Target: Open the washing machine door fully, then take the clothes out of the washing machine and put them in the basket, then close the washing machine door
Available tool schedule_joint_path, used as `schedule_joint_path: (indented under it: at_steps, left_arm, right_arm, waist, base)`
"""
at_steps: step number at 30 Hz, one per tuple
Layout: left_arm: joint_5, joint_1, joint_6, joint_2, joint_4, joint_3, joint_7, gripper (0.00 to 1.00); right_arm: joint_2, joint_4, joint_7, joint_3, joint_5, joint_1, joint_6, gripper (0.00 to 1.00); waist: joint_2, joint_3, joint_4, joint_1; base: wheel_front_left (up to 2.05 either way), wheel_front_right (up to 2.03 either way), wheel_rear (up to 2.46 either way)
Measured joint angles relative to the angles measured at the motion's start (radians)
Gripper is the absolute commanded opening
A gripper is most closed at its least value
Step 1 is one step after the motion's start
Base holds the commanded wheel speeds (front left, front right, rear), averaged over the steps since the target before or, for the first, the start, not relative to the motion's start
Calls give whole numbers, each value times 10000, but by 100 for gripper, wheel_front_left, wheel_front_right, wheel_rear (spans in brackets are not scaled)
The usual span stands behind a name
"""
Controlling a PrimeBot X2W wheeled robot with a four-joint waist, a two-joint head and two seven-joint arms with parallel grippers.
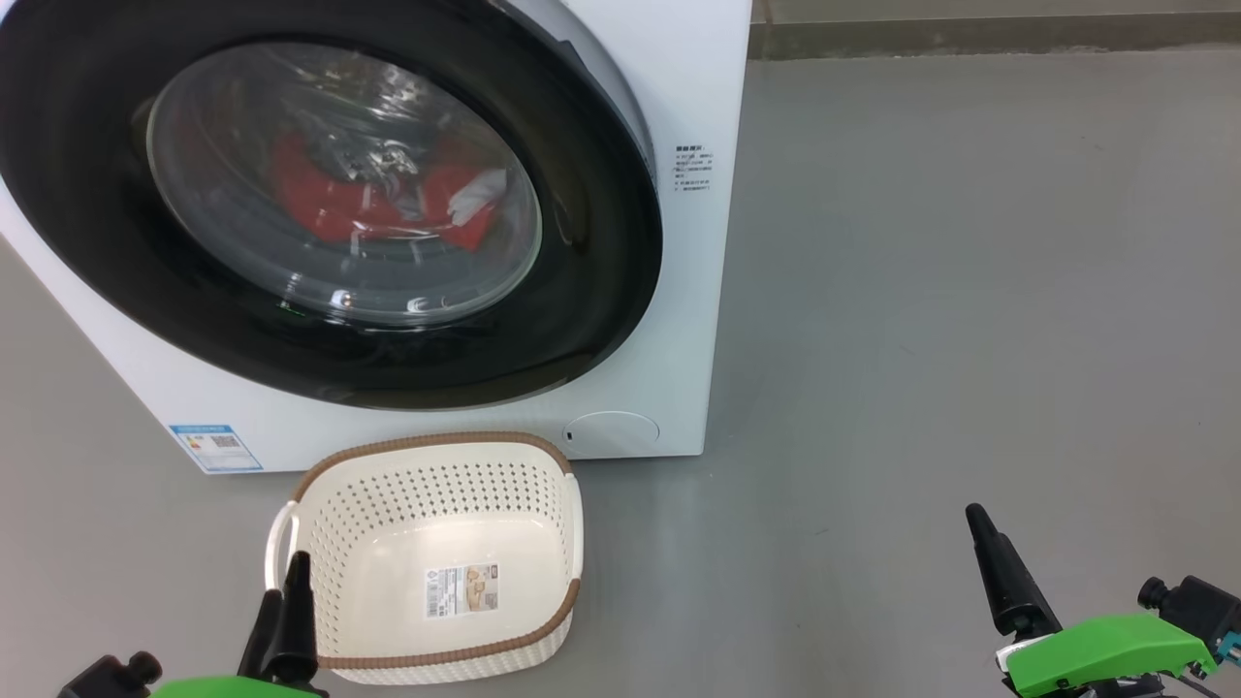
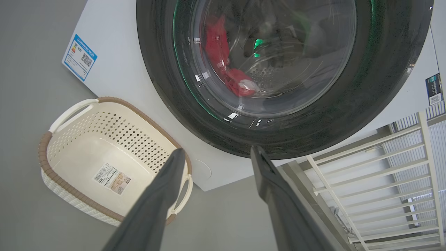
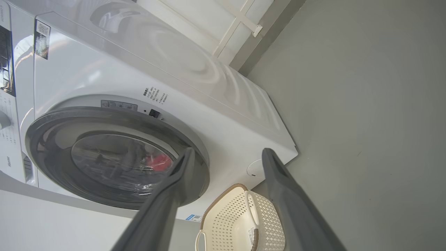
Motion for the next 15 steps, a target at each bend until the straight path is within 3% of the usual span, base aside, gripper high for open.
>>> schedule_joint_path:
  at_steps: [5,6,15]
  left_arm:
    - [483,46,100,25,-67,-146,-167,100]
    - [1524,145,313,173,-180,-391,-426,100]
    - [2719,152,447,288,-364,-600,-694,100]
  right_arm:
    - [-50,-42,-90,40,-462,2,0,100]
    - [-198,-127,-341,146,-1473,19,0,100]
    - [-336,-207,-617,322,-2564,209,0,100]
  waist:
    - [0,13,19,0]
    - [0,42,42,0]
    - [0,31,42,0]
  base:
    - [0,0,0]
    - [0,0,0]
    - [0,0,0]
